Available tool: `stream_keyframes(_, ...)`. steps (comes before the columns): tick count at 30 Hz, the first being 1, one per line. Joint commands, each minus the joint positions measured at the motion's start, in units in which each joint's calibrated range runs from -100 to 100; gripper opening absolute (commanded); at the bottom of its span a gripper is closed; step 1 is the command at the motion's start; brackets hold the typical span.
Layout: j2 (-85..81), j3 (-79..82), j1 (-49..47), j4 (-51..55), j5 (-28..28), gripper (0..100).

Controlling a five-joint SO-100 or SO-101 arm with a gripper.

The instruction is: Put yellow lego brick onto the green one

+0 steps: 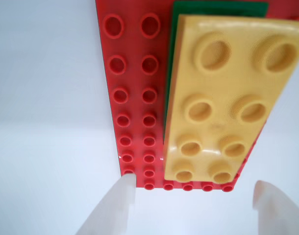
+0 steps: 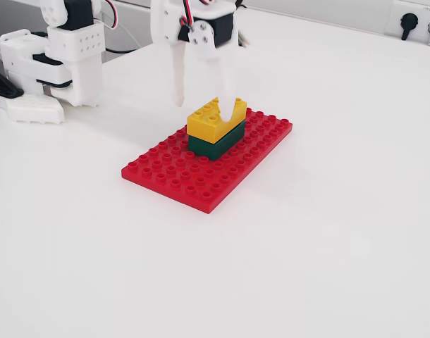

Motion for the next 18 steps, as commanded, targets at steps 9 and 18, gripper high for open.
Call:
stream_keyframes(9, -14.1, -6.0, 4.1, 11.8, 2.8, 22)
stream_keyframes(18, -43.7, 1.8, 7.7, 15.0, 5.7, 2)
